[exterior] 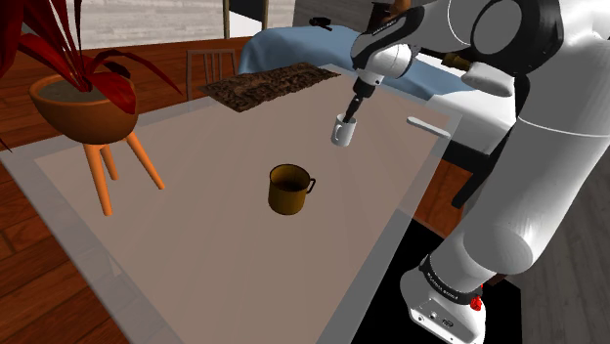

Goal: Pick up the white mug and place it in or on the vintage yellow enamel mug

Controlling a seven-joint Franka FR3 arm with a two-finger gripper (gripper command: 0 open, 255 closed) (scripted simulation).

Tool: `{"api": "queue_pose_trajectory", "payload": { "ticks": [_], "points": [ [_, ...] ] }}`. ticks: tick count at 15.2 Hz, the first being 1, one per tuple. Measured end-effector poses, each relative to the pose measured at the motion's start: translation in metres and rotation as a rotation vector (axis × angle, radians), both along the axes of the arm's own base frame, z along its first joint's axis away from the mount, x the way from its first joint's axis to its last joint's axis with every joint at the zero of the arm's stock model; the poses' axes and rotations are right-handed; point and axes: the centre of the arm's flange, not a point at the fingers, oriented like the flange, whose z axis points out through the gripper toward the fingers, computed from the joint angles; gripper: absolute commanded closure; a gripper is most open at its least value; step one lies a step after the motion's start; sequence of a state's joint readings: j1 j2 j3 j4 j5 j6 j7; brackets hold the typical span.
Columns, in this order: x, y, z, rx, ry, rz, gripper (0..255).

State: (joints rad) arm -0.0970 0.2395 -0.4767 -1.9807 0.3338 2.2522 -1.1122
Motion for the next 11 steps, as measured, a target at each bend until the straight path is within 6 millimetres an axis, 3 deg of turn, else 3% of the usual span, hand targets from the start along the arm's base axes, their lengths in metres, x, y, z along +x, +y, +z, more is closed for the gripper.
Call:
{"api": "queue_pose_trajectory", "payload": {
  "ticks": [3,9,10,11],
  "points": [
    [0.002,0.002,-0.014,0.0,0.0,0.0,0],
    [0.003,0.002,-0.018,0.0,0.0,0.0,0],
    [0.003,0.002,-0.018,0.0,0.0,0.0,255],
    [0.003,0.002,-0.018,0.0,0.0,0.0,255]
  ]
}}
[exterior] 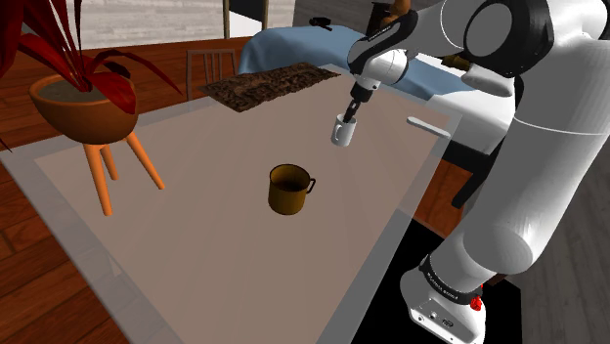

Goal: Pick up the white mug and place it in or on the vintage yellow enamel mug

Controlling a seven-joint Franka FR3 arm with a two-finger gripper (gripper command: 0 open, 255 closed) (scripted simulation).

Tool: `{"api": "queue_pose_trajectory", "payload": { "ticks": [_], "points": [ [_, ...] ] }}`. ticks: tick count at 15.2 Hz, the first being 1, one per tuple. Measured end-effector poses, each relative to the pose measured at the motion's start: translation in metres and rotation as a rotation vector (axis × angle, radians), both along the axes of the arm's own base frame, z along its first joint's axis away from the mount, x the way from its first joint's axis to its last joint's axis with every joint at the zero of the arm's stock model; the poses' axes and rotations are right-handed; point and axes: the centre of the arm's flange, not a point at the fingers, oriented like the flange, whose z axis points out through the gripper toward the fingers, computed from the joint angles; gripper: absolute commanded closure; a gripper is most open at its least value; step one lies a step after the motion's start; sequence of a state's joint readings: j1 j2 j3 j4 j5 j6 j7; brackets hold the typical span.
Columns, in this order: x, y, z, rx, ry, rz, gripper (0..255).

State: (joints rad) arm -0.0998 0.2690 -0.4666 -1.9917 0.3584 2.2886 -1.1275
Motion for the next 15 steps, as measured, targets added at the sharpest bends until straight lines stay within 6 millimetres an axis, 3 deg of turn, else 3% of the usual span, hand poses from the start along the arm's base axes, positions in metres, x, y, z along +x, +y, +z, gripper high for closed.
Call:
{"api": "queue_pose_trajectory", "payload": {
  "ticks": [9,15],
  "points": [
    [0.0,0.0,0.0,0.0,0.0,0.0,255],
    [0.0,0.0,0.026,0.0,0.0,0.0,255]
  ]
}}
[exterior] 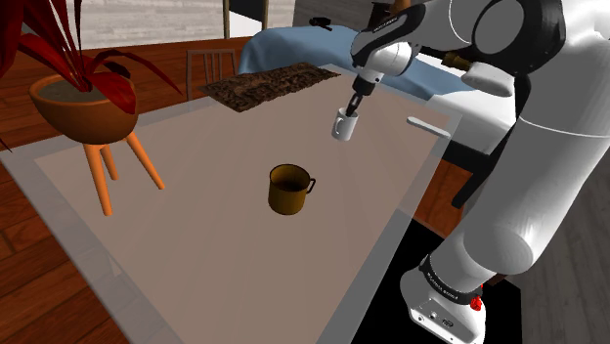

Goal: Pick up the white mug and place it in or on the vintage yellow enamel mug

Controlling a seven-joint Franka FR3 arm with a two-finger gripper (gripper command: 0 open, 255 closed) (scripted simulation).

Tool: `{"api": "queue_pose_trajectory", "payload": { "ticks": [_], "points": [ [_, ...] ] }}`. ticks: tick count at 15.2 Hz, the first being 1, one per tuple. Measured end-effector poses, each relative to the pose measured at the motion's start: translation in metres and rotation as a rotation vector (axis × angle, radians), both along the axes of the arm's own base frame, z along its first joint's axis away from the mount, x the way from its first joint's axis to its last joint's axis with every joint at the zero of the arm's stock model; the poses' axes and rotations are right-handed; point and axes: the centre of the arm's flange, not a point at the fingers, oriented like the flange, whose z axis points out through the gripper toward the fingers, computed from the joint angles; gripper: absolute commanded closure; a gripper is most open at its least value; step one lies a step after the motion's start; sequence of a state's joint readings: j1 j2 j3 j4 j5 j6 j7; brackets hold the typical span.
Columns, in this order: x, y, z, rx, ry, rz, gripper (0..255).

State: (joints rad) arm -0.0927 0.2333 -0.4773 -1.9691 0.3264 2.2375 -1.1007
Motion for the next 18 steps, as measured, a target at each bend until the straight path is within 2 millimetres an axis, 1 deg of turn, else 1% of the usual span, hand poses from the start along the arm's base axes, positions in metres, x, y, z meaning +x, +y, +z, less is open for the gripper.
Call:
{"api": "queue_pose_trajectory", "payload": {
  "ticks": [18],
  "points": [
    [0.0,0.0,0.097,0.0,0.0,0.0,255]
  ]
}}
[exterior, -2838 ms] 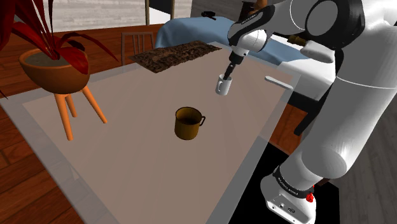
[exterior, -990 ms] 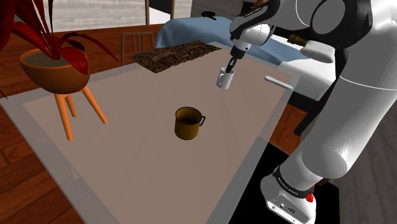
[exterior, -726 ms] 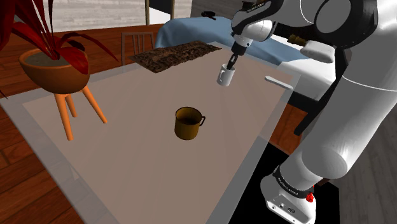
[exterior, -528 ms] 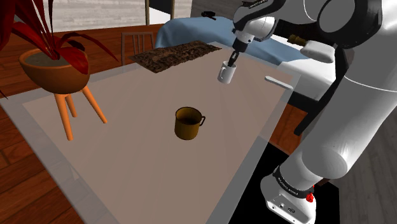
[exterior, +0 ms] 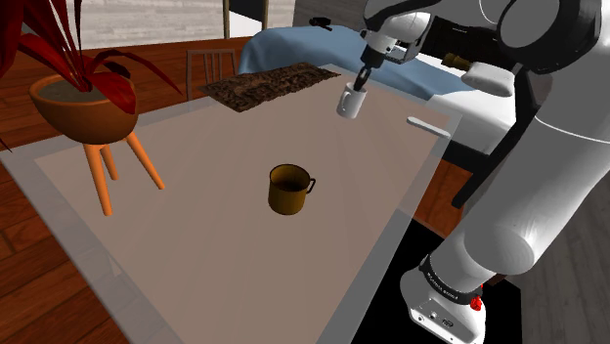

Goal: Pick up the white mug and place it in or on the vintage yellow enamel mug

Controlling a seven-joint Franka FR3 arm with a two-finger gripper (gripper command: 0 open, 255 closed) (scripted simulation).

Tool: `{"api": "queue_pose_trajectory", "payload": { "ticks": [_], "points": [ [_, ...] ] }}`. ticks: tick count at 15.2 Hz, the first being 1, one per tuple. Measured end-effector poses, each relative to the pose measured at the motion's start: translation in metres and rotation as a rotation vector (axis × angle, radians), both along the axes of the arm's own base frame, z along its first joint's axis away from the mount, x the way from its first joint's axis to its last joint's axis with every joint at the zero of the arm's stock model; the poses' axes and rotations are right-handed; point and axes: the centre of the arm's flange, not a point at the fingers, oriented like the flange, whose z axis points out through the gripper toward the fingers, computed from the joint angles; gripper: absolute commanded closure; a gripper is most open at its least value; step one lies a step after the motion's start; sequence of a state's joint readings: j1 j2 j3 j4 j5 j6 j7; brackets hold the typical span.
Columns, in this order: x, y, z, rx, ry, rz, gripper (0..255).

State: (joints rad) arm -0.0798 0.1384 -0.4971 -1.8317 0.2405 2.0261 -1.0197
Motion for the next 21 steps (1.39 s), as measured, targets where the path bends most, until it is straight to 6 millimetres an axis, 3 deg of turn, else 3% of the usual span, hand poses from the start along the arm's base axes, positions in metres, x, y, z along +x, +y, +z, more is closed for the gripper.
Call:
{"api": "queue_pose_trajectory", "payload": {
  "ticks": [10,21],
  "points": [
    [-0.002,0.006,0.048,0.0,0.0,0.0,255],
    [-0.034,0.139,0.06,0.0,0.001,0.001,255]
  ]
}}
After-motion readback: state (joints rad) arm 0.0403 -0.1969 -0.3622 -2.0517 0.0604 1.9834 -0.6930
